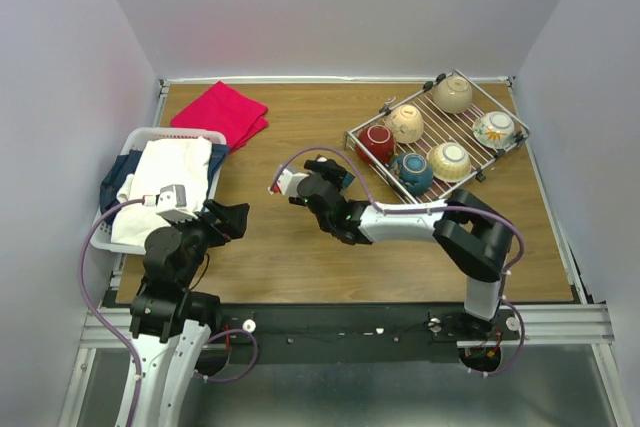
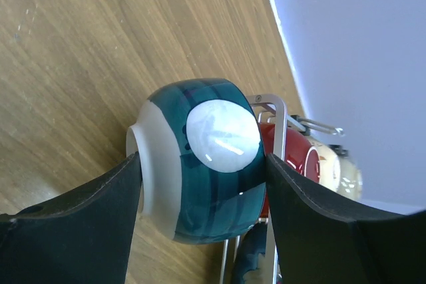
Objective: Unload the bowls from the dish rack
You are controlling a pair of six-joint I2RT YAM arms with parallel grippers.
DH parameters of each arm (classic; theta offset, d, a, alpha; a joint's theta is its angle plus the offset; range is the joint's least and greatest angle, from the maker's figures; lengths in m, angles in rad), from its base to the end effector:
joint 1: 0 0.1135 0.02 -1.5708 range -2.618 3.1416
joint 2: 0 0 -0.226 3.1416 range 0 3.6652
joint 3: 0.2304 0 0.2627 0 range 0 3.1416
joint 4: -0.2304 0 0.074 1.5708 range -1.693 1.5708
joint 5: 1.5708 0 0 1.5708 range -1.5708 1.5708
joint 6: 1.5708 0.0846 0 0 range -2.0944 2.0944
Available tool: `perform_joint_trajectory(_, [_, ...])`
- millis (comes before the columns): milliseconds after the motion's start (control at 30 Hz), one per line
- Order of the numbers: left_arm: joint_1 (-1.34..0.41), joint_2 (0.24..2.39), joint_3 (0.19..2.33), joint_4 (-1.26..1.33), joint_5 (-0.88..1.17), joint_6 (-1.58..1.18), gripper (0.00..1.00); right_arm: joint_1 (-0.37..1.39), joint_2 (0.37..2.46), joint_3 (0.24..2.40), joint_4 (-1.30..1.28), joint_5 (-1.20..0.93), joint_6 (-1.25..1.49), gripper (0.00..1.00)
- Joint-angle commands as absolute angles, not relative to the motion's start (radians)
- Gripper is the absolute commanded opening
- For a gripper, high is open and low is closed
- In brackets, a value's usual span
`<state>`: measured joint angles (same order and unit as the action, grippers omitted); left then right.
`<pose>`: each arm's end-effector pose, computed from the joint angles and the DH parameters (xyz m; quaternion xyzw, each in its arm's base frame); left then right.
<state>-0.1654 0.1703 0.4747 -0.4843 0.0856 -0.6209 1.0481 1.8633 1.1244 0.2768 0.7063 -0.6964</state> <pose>0.1754 -0.0366 0.2574 -0.1465 0.7534 -0.2756 0.5787 0.2665 0.3525 0.1403 -0.4938 0.6525 -0.2031 0.5377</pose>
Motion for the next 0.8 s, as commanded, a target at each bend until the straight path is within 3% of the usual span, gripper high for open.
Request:
perform_joint_trajectory(0, [-0.169,0.146,0.48,-0.476,0.074,-0.617,0.99,1.1,1.946,1.062,0.641,0.882,-0.955,0.2])
perform_joint_trajectory(167, [-0.169,0.13,0.482,-0.477,0.067,-0.618,0.99,1.12,2.028,1.031,0.797,0.942,-1.061,0.2])
perform_joint_trajectory(367, [-0.169,0.123,0.48,-0.476,0.064,-0.618,0.99,1.169,2.092,1.019,0.796,0.983,-1.063,0.22])
perform_joint_trajectory(567, [-0.169,0.117,0.48,-0.477,0.061,-0.62,0.99,1.23,2.138,1.009,0.721,1.034,-0.973,0.31])
perform_joint_trajectory(767, [-0.167,0.114,0.479,-0.474,0.064,-0.617,0.99,1.282,2.164,1.04,0.597,1.081,-0.853,0.52])
